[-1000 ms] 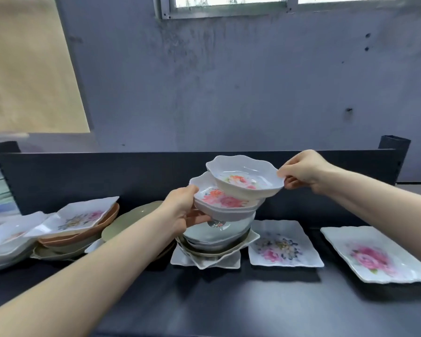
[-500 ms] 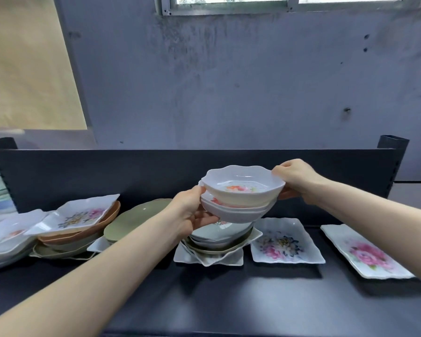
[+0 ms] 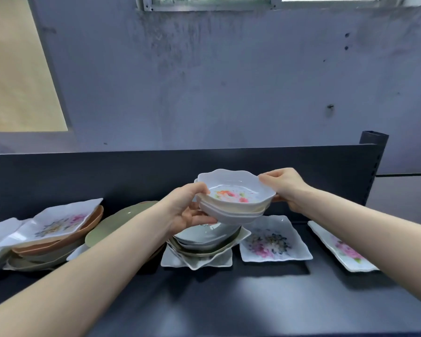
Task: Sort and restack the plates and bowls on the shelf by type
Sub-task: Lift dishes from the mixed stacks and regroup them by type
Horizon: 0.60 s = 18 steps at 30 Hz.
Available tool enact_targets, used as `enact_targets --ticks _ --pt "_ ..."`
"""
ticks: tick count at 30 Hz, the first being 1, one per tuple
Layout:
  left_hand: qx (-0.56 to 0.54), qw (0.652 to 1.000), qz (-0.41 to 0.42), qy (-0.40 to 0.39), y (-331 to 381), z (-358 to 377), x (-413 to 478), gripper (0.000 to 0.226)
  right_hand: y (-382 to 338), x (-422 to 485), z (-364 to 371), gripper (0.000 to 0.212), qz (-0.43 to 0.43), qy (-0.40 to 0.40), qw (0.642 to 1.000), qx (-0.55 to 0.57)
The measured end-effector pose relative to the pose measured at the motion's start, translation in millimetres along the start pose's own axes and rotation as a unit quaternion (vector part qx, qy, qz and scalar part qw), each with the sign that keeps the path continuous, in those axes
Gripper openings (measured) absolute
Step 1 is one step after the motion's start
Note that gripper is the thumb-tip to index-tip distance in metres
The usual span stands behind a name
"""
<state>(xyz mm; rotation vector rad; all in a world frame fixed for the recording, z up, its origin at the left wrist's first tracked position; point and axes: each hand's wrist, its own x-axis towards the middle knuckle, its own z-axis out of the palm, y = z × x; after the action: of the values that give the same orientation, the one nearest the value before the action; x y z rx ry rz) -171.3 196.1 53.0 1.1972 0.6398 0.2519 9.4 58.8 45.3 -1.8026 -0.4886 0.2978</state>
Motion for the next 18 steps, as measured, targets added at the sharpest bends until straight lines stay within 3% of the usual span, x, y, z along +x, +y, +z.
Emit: enact_targets --ticks 9,12,14,16,18 --pt "0.011 0.999 -0.029 -0.029 3 20 3 0.010 5 10 -11 0.035 -0.021 0.086 0.992 -0.089" --pt "0.026 0.999 -0.034 -0.011 3 24 4 0.008 8 13 -18 0.042 -0.010 0.066 0.998 -0.011" --pt "0.030 0.999 -0.041 -0.003 2 24 4 0.011 21 16 -30 0.031 0.012 0.049 0.999 0.011" --pt "0.033 0.998 -0.046 0.001 0 23 5 0.012 50 19 -46 0.017 0.031 0.045 0.995 -0.082" --pt "0.035 0.998 -0.050 0.007 -1 22 5 0.013 84 19 -57 0.019 0.050 0.027 0.970 -0.235"
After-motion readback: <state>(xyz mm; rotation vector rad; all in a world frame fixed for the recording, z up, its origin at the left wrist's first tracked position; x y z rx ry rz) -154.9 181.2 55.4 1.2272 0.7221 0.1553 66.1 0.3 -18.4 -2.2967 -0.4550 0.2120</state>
